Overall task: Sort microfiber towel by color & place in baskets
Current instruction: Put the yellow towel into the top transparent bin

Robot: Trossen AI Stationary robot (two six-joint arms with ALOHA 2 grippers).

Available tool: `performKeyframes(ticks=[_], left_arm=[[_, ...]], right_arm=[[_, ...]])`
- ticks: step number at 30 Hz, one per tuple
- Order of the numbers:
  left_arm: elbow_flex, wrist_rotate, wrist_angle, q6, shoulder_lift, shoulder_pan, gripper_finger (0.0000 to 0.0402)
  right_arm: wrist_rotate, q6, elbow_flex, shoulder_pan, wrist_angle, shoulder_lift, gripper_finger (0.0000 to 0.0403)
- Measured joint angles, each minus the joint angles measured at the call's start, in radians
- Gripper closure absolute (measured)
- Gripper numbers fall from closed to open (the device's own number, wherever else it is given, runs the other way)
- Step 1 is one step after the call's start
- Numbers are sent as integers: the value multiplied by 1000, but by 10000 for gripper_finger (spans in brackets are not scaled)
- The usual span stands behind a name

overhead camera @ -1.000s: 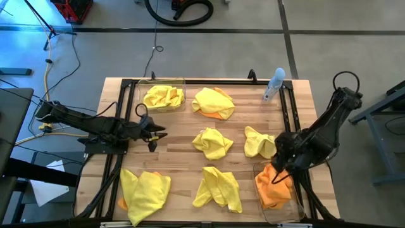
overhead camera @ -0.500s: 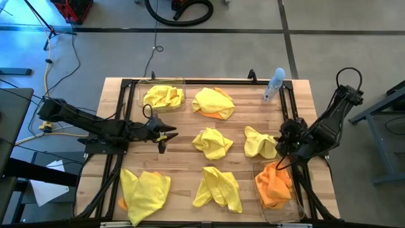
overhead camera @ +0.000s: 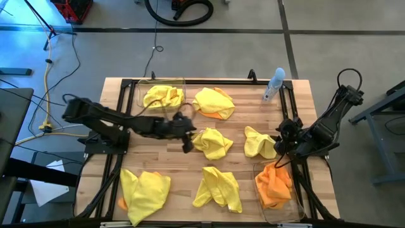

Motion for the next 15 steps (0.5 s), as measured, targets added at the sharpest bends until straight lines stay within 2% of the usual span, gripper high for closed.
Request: performKeyframes(ticks=[5, 15], left_arm=[[155, 4, -139, 48, 167, 11, 300], [315, 62, -159, 169, 393, 29, 300]], right_arm=[[1, 0, 0, 0, 0, 0, 194], [6, -4, 0, 0, -8, 0, 194]])
